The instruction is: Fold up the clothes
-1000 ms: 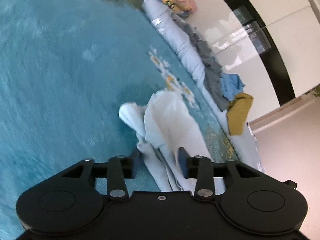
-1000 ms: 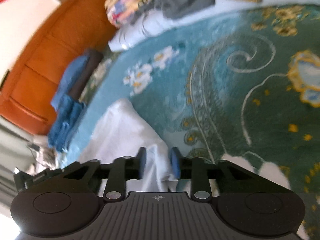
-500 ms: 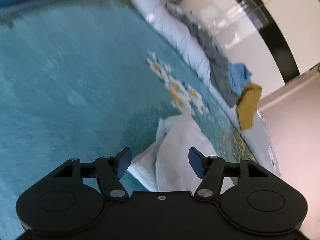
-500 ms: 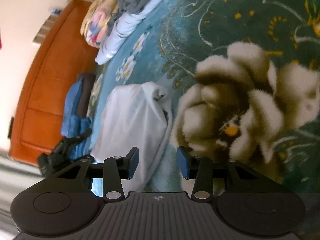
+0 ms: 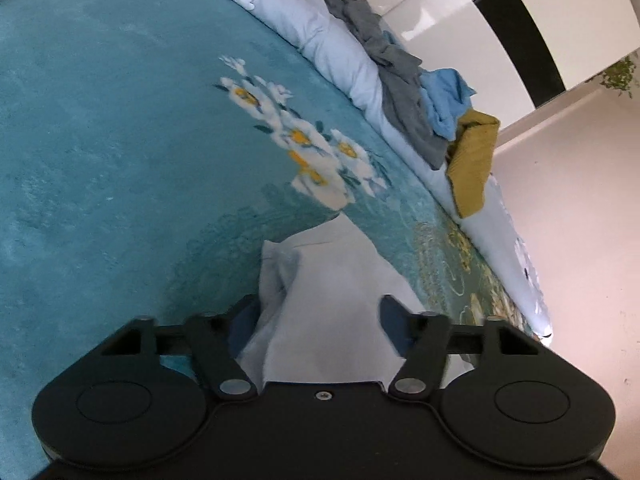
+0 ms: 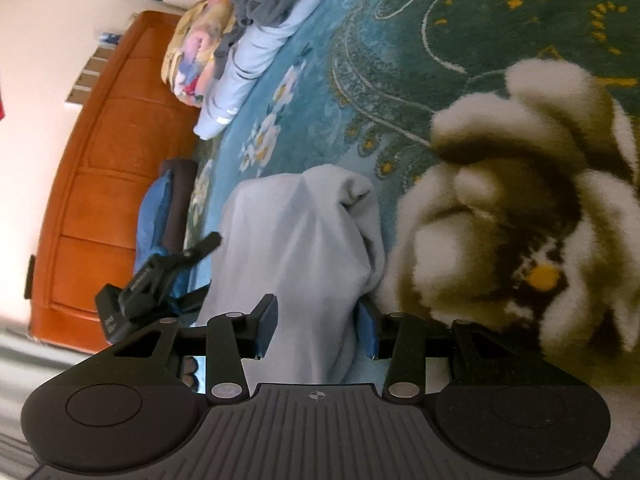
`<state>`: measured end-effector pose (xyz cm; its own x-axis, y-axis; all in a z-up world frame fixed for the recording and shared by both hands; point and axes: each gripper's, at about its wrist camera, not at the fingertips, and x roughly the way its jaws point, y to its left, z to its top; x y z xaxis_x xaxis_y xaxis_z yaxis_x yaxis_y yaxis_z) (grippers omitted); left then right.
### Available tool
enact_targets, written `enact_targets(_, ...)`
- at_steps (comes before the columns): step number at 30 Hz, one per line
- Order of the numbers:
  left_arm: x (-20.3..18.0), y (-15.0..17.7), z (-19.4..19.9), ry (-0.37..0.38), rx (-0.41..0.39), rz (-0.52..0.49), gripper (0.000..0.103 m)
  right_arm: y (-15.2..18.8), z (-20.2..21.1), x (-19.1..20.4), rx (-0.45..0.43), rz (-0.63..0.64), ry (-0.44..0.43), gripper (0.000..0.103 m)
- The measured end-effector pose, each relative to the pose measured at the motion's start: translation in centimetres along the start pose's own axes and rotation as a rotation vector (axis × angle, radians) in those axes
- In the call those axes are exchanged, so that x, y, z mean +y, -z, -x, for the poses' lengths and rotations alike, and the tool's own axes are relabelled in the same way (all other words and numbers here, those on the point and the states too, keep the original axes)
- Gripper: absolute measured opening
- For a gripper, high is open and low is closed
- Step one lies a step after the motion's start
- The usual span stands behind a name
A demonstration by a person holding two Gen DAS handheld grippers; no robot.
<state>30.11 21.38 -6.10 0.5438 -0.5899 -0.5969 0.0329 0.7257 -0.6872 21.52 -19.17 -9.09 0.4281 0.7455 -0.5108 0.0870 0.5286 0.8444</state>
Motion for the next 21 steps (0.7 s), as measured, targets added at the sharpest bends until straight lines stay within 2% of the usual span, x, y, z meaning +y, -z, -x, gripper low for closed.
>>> enact_targets(3, 0.4, 0.3, 0.2, -0.009, -0.009, 0.022, 0.028, -0.1, -0.4, 0.5, 0.002, 0.021, 0.005, 0.035)
enact_targets(5, 0.7, 0.7, 0.6, -0.008, -0.027, 0.057, 0.020, -0.1, -0.5, 0.7, 0.009, 0.032, 0.013, 0.025)
enact_targets(7, 0.7, 1.4, 1.2, -0.008, -0.058, 0.090, 0.018, -0.3, -0.4, 0.9, 0.014, 0.041, 0.024, 0.015)
enact_targets(10, 0.2, 2.8, 2.4, 0.003, -0.110, 0.131, 0.015, -0.7, 0.3, 1.5, 0.004, 0.083, 0.025, 0.011)
enact_targets(16, -1.2, 6.0, 6.7, 0.024, -0.223, 0.176, 0.011, -2.7, 1.9, 3.6, 0.000, 0.183, 0.013, 0.011)
enact_targets(21, -1.9, 10.1, 12.0, 0.041, -0.364, 0.238, 0.007, -4.2, 1.9, 6.3, 0.077, 0.314, 0.014, 0.011)
